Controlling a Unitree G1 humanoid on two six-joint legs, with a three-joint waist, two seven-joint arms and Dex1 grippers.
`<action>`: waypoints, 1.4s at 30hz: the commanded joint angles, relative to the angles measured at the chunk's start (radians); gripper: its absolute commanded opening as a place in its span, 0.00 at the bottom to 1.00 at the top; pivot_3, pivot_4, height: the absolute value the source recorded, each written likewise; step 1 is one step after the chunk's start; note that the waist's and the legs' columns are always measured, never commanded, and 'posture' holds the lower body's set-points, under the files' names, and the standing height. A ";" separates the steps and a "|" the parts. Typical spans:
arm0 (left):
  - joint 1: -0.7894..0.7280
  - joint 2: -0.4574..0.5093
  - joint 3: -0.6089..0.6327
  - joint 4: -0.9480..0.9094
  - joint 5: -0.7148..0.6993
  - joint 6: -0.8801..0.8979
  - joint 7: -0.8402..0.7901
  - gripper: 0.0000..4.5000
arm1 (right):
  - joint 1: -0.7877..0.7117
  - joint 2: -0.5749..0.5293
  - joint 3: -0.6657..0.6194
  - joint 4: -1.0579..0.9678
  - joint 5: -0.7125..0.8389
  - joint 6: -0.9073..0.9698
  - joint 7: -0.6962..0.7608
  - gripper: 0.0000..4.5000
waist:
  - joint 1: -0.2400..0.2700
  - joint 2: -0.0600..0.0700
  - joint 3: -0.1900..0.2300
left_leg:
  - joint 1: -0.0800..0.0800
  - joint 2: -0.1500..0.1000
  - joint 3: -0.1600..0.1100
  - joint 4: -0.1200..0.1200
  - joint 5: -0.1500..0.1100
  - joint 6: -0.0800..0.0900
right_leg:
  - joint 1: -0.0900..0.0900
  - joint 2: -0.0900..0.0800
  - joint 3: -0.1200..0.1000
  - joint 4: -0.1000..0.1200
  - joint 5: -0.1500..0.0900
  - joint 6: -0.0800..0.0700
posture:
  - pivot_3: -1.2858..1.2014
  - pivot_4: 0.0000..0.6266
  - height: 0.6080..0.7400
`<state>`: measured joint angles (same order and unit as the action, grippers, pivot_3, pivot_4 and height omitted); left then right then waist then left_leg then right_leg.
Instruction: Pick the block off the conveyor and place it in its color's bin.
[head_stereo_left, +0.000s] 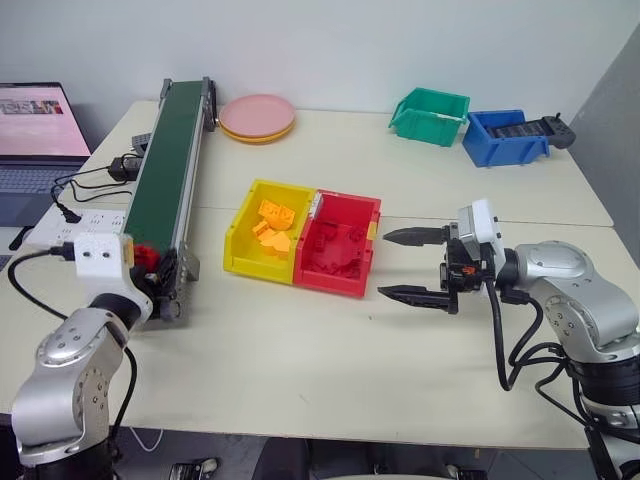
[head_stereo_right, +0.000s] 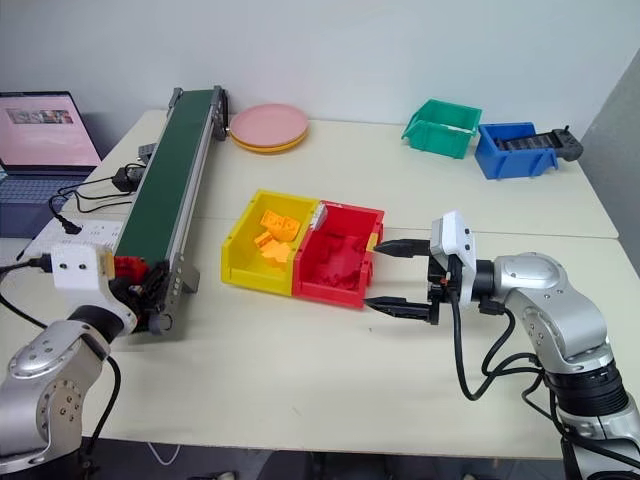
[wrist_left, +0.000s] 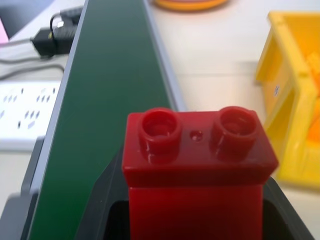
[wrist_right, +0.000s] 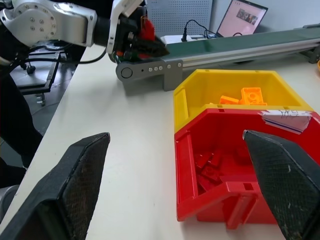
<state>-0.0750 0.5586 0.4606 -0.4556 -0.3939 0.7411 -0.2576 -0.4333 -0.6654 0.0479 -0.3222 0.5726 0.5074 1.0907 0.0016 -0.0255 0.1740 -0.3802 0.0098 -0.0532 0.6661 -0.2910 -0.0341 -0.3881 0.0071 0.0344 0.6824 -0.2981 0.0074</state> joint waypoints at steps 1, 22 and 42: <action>-0.107 0.066 -0.076 -0.086 -0.033 0.034 -0.056 0.34 | 0.014 -0.043 -0.072 -0.035 0.027 0.001 0.002 1.00 | 0.002 0.000 0.000 | -0.001 0.000 0.000 0.000 0.000 0.000 | 0.000 0.000 0.000 0.000 0.000 0.000 | 0.52 0.24 1.00; -0.604 -0.071 -0.664 0.332 0.111 -0.097 -0.299 0.42 | 0.227 -0.115 -0.215 -0.268 0.099 0.094 -0.173 1.00 | -0.011 0.000 0.000 | 0.000 0.001 0.002 0.001 0.000 0.000 | -0.001 0.003 0.003 0.002 0.000 0.000 | 0.52 0.24 1.00; -0.473 -0.056 -0.482 0.164 0.195 -0.148 -0.216 0.99 | 0.214 -0.106 -0.202 -0.215 0.071 0.048 -0.179 1.00 | -0.010 0.000 0.000 | -0.001 0.001 0.002 0.004 0.000 0.000 | -0.001 0.003 0.004 0.001 0.000 0.000 | 0.52 0.24 1.00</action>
<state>-0.5876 0.4688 -0.1144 -0.1947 -0.2212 0.6115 -0.5133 -0.2083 -0.7765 -0.1373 -0.5434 0.6477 0.5879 0.9131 -0.0081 -0.0252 0.1742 -0.3812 0.0108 -0.0512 0.6694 -0.2907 -0.0342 -0.3886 0.0103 0.0386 0.6836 -0.2982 0.0075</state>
